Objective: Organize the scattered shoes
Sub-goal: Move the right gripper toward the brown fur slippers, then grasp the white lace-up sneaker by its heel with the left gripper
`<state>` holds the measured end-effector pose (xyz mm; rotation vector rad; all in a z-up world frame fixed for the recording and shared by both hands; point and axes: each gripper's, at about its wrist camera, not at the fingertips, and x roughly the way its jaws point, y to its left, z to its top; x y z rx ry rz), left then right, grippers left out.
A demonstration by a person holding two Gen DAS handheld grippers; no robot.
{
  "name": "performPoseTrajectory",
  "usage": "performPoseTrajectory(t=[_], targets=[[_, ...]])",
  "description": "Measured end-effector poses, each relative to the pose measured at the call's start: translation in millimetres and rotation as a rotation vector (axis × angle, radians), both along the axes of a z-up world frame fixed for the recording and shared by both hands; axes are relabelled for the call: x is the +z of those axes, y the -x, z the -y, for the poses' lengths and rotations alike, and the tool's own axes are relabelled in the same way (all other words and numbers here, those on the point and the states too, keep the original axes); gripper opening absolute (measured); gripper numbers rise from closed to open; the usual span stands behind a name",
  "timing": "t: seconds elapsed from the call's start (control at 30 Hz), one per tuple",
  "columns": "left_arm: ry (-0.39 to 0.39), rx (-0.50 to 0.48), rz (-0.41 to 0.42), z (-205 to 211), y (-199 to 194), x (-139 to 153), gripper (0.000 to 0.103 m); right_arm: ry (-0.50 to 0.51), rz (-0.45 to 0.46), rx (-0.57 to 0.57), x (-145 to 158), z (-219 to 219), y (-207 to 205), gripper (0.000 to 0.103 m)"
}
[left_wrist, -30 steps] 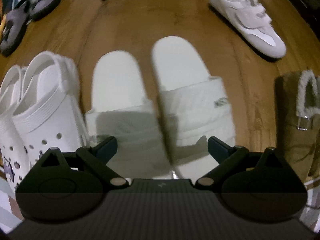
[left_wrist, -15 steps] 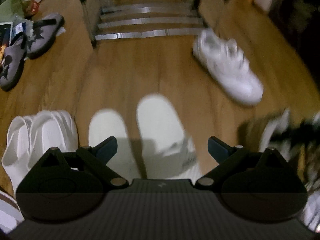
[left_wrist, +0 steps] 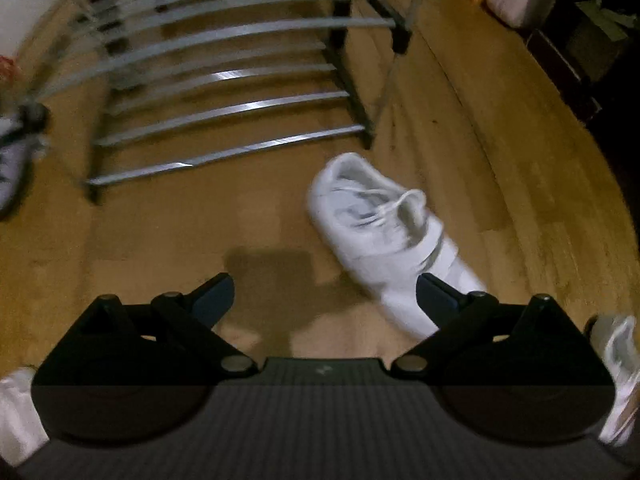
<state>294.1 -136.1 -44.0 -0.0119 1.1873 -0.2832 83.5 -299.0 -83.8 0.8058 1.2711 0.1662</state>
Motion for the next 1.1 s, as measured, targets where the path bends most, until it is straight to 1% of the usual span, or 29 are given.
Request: performPoseTrajectory(t=[0.03,0.1,0.2,0.27,0.37,0.4,0.47,0.5,0.53,0.6,0.63,0.67,0.7,0.8,0.87,0.93,1.0,1.1], targets=[[-0.001,0.005,-0.023,8.4,-9.6,-8.1,0.099,0.006,0.033,0.008,9.5,13.9,10.5,0.060],[-0.019,0.015,-0.068,31.9,-32.7,-27.5,0.099,-0.005,0.057,0.011,18.7,35.1,23.4,0.060],[-0.049,0.020,-0.073,52.4,-50.3,-43.9,0.099,-0.045,0.074,-0.006,26.9,64.2,40.1,0.060],[-0.063,0.051,-0.067,67.1,-66.9,-59.1,0.099,-0.133,0.061,-0.030,30.3,82.1,52.1,0.062],[-0.011,0.090,-0.101,75.5,-80.1,-76.3,0.099,-0.329,0.036,0.011,31.5,93.0,68.1,0.062],[-0.002,0.101,-0.117,77.7,-82.8,-81.7,0.099,-0.375,0.034,0.026,31.9,95.3,72.5,0.062],[-0.005,0.113,-0.149,82.6,-85.9,-92.4,0.099,-0.433,0.043,0.048,35.4,100.4,82.6,0.064],[-0.012,0.115,-0.152,85.6,-85.8,-97.5,0.097,-0.438,0.050,0.048,36.9,102.4,85.1,0.064],[-0.026,0.113,-0.139,89.2,-83.5,-102.1,0.090,-0.422,0.064,0.041,38.0,105.6,86.4,0.064],[-0.043,0.101,-0.108,95.7,-78.4,-109.4,0.058,-0.368,0.089,0.019,40.2,110.8,85.8,0.065],[-0.033,0.086,-0.093,96.8,-75.6,-109.3,0.044,-0.330,0.089,-0.005,38.0,114.4,83.0,0.065],[-0.021,0.086,-0.088,96.4,-73.0,-109.2,0.042,-0.296,0.082,-0.034,33.4,117.5,78.6,0.066],[-0.017,0.093,-0.087,95.3,-70.6,-108.9,0.042,-0.288,0.063,-0.060,31.6,123.3,80.8,0.066],[-0.007,0.130,-0.102,91.3,-65.4,-108.2,0.036,-0.320,0.029,-0.088,24.4,137.5,84.1,0.066],[0.023,0.135,-0.110,89.3,-61.0,-105.8,0.032,-0.334,0.027,-0.105,21.0,143.4,83.6,0.066],[0.094,0.150,-0.151,83.5,-55.8,-103.1,0.029,-0.329,0.031,-0.120,19.1,148.4,82.7,0.066],[0.187,0.165,-0.210,78.8,-51.5,-100.9,0.025,-0.328,0.028,-0.134,16.4,156.5,86.1,0.067],[0.274,0.163,-0.245,81.9,-42.5,-93.9,0.019,-0.325,0.027,-0.153,14.9,166.7,92.8,0.069]])
